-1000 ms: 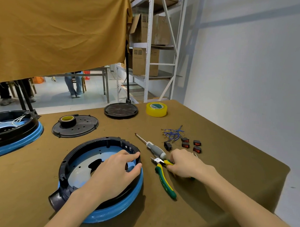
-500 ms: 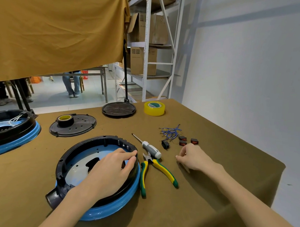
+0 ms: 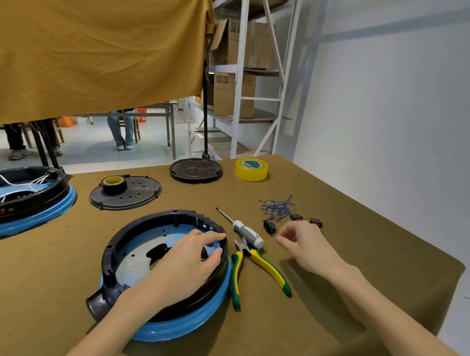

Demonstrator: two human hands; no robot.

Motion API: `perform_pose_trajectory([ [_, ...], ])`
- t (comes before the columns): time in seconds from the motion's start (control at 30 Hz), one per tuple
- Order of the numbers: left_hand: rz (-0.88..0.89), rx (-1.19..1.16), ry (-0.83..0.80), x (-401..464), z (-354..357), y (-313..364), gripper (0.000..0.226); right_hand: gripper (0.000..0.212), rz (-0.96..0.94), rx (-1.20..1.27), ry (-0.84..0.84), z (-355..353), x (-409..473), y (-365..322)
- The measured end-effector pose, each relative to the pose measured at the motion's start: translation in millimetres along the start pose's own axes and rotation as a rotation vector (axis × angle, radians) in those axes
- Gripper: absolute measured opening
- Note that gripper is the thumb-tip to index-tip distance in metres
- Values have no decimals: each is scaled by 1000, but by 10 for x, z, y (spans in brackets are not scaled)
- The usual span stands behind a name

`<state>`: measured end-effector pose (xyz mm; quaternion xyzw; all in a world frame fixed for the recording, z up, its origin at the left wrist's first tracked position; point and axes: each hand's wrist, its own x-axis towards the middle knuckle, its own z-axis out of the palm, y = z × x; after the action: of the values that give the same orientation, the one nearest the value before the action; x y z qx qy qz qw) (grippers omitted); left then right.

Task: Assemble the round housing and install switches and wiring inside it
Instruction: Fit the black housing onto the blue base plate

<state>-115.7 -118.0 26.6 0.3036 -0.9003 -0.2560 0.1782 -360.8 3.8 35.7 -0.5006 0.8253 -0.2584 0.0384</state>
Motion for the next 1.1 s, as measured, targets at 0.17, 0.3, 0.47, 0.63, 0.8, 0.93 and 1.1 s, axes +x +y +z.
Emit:
perform_pose_trajectory([
  [0.17, -113, -102, -88, 29, -38, 9, 42, 10, -176, 573, -93, 50, 86, -515],
  [0.3, -171, -101, -114, 0, -38, 17, 45, 7, -283, 621, -94, 292, 103, -685],
  [0.47, -155, -80, -111, -24, -20, 2, 40, 7, -377, 478, -49, 430, 74, -584],
  [0.63, -158, -83, -127, -28, -67, -1, 43, 8, -311, 477, -146, 384, 132, -614],
  [0.8, -99, -67, -59, -57, -88, 6, 42, 9, -107, 685, -320, 287, 190, -690],
  [0.93, 61, -18, 67, -97, -95, -9, 36, 12, 7, 573, -173, 347, 156, -594],
  [1.1, 119, 32, 26, -78, -68, -2, 38, 30, -70, 43, -209, 496, -16, -442],
])
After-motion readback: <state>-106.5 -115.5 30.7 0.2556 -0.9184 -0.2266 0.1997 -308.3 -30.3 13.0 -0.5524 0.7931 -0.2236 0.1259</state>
